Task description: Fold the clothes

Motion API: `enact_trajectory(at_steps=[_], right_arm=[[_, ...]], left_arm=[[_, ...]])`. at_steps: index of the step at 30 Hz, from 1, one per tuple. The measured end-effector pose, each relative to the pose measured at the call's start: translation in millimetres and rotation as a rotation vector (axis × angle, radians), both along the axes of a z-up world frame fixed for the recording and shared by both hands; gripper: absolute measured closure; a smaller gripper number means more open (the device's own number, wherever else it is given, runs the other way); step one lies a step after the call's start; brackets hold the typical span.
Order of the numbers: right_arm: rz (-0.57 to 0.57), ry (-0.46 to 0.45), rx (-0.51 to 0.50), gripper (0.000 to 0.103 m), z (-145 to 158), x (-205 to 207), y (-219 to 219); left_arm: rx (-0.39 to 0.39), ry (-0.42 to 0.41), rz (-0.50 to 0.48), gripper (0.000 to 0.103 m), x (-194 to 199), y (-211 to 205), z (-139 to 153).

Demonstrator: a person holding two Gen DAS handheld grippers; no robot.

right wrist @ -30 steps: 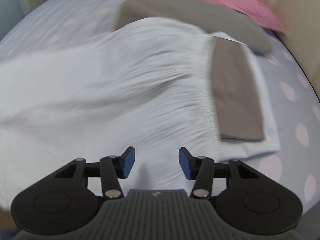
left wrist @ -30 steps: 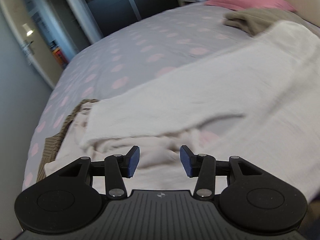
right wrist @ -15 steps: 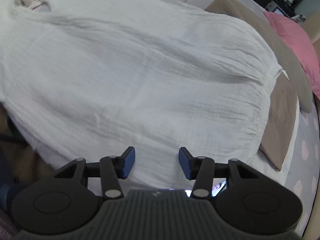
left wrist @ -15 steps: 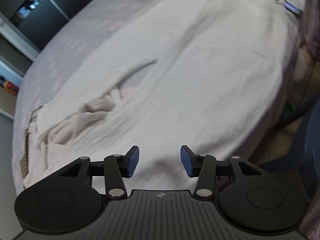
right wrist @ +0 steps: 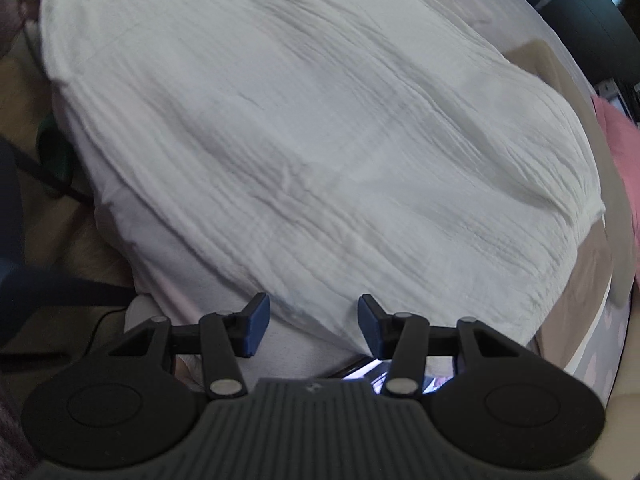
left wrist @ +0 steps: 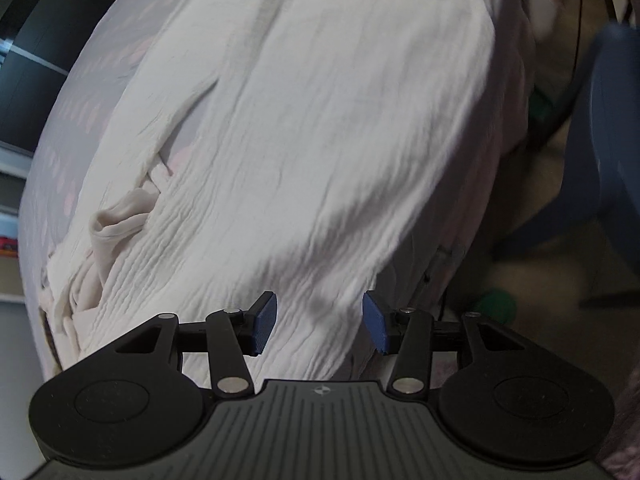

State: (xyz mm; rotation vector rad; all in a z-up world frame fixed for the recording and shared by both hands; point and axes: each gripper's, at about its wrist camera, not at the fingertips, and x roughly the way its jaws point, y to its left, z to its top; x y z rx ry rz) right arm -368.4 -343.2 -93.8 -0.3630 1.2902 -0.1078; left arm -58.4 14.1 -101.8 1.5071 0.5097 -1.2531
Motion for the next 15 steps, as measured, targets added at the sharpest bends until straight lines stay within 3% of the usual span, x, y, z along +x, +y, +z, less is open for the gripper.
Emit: enact_trajectory(at_steps=[11, 13, 15], right_arm=[[0.116, 0.041, -0.082, 0.05, -10.0, -4.6, 7.1], [0.14, 0.042, -0.1, 0.05, -10.2, -7.3, 7.3], [0.167, 0.035, -0.12, 0.05, -8.7, -12.0, 6.3]], left_arm=[[0.127, -0.128, -0.135, 0.056, -11.6, 9.5, -36.4], [0.161, -0.175, -0.153, 0.061, -12.7, 9.3, -47.7], [0.193, -0.256, -0.171, 0.074, -11.2, 10.4, -58.8]])
